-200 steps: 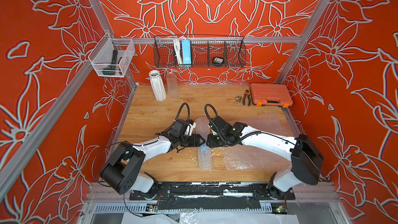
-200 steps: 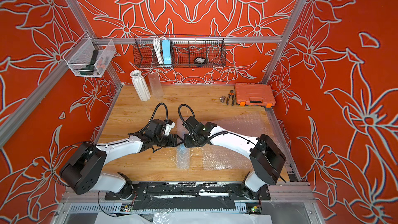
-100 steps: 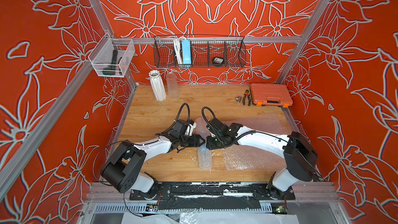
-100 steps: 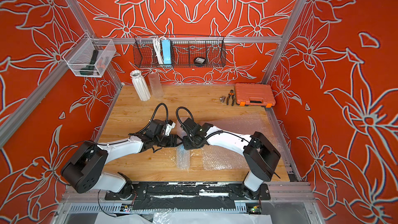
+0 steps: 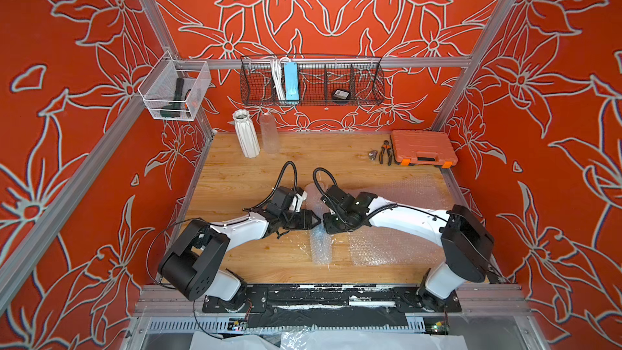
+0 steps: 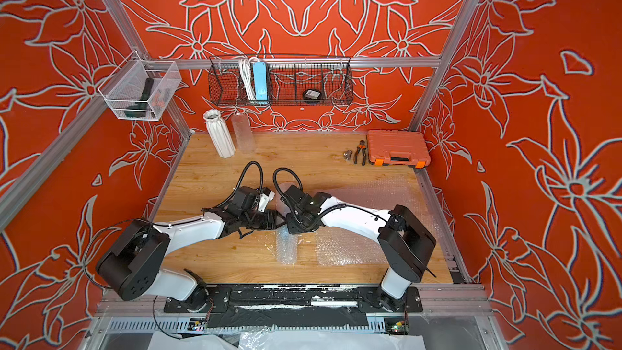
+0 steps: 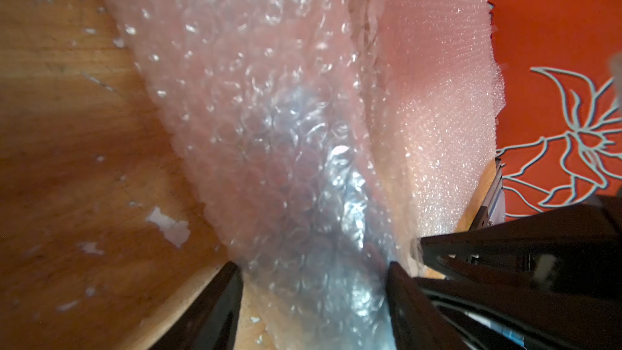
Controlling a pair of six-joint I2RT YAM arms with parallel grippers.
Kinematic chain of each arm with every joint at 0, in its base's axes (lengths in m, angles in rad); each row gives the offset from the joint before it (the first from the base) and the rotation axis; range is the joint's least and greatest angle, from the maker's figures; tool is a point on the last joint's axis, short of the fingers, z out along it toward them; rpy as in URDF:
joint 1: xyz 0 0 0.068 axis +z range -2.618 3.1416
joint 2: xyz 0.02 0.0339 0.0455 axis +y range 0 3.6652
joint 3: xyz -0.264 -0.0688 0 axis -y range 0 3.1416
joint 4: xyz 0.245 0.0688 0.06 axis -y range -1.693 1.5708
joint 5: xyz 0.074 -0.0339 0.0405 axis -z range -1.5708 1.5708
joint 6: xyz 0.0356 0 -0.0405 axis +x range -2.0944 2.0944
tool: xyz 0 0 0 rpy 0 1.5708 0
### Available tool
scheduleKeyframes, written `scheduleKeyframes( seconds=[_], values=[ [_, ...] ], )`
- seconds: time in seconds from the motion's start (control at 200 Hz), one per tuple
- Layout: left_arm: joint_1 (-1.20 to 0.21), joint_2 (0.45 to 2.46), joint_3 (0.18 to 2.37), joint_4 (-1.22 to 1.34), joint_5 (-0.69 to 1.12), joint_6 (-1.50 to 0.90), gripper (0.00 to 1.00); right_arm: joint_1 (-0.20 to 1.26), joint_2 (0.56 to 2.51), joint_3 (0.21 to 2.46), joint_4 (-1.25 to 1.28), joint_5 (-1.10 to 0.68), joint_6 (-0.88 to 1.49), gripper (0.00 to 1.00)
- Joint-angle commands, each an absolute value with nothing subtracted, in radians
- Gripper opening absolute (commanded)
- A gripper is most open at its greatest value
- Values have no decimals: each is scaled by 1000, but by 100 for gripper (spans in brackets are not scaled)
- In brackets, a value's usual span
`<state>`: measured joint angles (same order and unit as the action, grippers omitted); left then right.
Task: Unwrap the vase from the bubble wrap
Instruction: Unwrap the bubble wrap at the center of the board.
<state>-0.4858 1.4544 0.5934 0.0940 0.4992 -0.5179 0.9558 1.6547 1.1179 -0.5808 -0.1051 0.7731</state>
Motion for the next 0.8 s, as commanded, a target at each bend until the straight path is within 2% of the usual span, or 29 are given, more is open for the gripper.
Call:
scheduleKeyframes(
  seconds=[0.0, 0.24, 0.621, 0.796],
  values=[
    [-486, 1477, 580, 69, 475, -510, 64, 959, 1679, 1138, -633, -57, 777, 22],
    [-486, 1485, 580, 72, 471, -510, 64, 965, 1696, 1144, -620, -85, 768, 22],
    [-485, 1493, 577, 64, 428, -503, 63, 968, 1703, 1155, -643, -65, 747, 0],
    [-486, 1493, 575, 54, 397, -498, 62, 968, 1685, 1145, -651, -58, 741, 0]
  ],
)
